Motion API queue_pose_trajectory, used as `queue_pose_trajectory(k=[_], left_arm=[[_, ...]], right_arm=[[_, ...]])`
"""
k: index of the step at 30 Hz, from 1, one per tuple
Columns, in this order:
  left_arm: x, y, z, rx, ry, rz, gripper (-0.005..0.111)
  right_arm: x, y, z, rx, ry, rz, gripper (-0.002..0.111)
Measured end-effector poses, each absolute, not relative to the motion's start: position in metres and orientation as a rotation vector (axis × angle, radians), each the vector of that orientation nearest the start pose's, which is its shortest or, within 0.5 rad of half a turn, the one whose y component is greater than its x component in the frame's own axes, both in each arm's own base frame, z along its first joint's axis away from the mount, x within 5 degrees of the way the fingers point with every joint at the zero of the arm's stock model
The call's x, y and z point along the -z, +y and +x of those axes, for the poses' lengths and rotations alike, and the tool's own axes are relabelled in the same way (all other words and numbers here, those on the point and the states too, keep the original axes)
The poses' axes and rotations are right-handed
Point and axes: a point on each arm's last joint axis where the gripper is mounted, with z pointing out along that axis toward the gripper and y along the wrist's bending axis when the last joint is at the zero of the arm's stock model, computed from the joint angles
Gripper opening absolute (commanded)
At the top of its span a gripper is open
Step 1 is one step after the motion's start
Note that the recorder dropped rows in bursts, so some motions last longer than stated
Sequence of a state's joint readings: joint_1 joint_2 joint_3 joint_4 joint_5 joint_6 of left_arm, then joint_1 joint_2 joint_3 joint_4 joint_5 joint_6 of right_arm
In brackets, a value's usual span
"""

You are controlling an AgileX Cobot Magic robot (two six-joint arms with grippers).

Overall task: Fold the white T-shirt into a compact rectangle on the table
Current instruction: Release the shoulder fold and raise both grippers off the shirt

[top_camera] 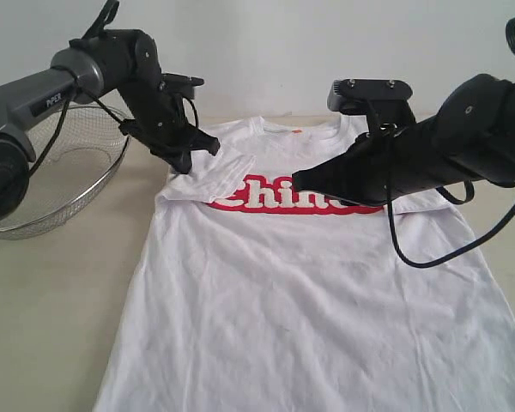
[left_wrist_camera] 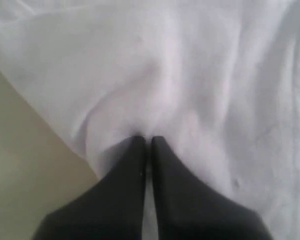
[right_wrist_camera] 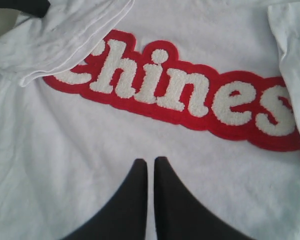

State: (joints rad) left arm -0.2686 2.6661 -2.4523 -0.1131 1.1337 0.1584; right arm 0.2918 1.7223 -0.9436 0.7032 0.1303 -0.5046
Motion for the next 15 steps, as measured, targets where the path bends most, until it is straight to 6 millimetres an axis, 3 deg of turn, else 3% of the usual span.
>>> queue_pose_trajectory(k=[3, 9, 15], left_arm=[[-0.133, -0.155, 0.525, 0.196, 2.767, 0.559, 0.005], [-0.180, -0.155, 0.517, 0.220, 2.731, 0.567, 0.005], [-0.213, -0.161, 0.505, 0.365, 2.691, 0.562, 0.005]], right_arm=[[-0.189, 0.109, 0.335, -0.333, 2.378, -0.157, 0.000], [-0.189, 0.109, 0.335, -0.335, 2.379, -0.152, 0.000], [-0.189, 0.109, 0.333, -0.356, 2.393, -0.133, 0.000]])
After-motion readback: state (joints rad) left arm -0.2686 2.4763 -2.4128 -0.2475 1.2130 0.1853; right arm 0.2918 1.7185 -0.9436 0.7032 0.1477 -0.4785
